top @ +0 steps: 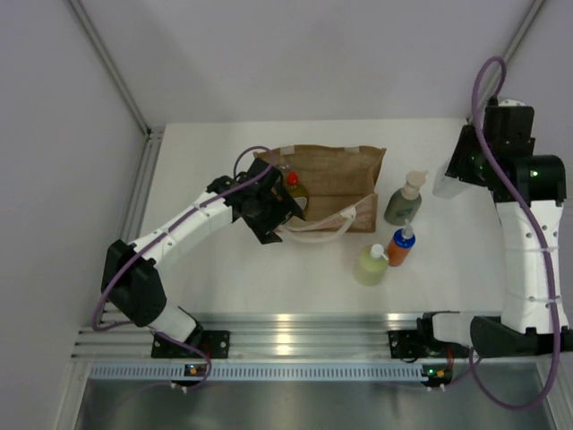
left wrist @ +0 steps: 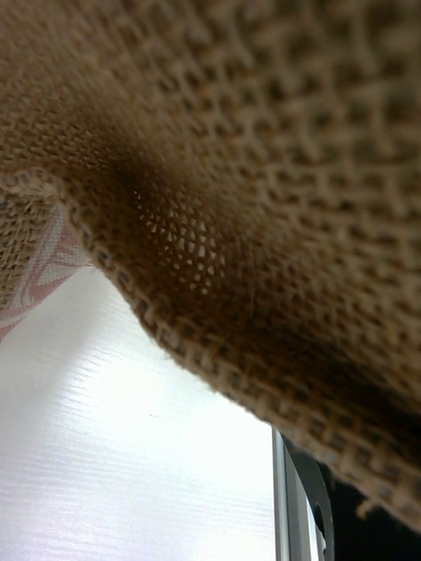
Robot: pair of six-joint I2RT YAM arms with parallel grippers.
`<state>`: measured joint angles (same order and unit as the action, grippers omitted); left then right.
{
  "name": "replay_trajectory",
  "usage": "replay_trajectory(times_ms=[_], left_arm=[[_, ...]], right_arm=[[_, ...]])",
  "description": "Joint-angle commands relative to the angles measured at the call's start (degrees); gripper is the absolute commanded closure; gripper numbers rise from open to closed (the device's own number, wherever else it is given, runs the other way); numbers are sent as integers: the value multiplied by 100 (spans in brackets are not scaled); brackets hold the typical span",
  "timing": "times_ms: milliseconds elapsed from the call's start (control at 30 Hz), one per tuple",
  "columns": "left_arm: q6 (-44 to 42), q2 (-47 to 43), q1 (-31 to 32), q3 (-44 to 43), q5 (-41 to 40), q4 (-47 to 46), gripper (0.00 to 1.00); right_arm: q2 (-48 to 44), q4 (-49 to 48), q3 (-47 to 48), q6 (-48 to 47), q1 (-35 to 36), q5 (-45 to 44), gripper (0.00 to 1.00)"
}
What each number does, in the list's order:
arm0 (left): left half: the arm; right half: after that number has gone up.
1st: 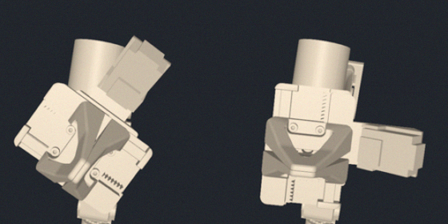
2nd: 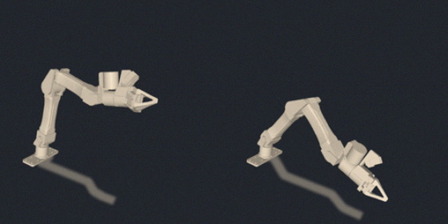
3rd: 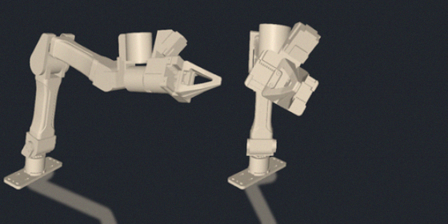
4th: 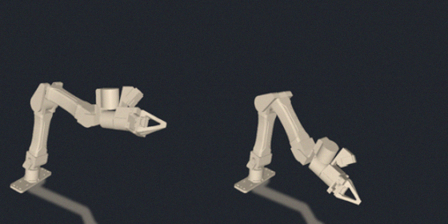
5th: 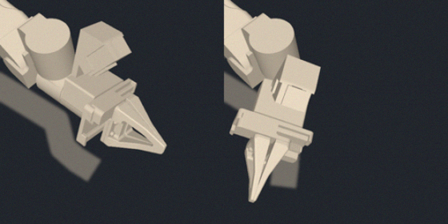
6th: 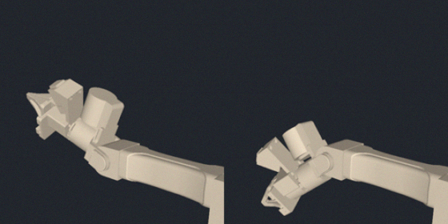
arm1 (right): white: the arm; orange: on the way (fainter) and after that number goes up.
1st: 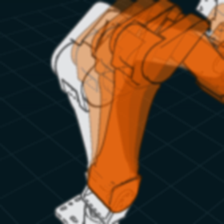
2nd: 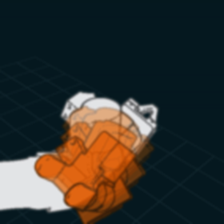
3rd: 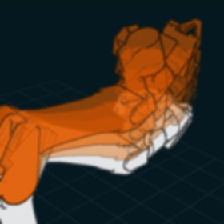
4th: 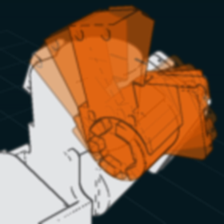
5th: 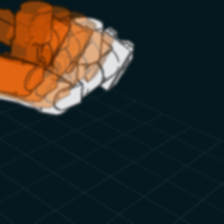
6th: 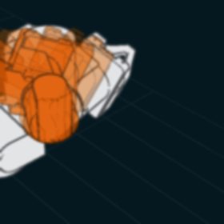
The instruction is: Take the personal care products out of the canvas bag
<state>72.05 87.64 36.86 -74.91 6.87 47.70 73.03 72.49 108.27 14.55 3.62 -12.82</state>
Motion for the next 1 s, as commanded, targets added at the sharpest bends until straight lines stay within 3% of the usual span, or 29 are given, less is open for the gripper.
replay_trajectory(times_ms=[0,200,400,567,967], left_arm=[[-24,-71,32,-181,139,-15,14],[-86,-54,32,-190,183,-15,14],[-130,8,32,-225,226,-24,13],[-130,17,23,-234,253,-24,13],[-165,43,23,-269,262,-24,13]], right_arm=[[-551,-1288,-743,-48,-230,-730,100],[-773,-2334,-2659,-31,-247,-757,100],[-861,-3064,-3793,-57,-704,-11,100],[-502,-3188,-4269,-233,-801,525,100],[-149,-3513,-5034,-268,-836,552,94]])
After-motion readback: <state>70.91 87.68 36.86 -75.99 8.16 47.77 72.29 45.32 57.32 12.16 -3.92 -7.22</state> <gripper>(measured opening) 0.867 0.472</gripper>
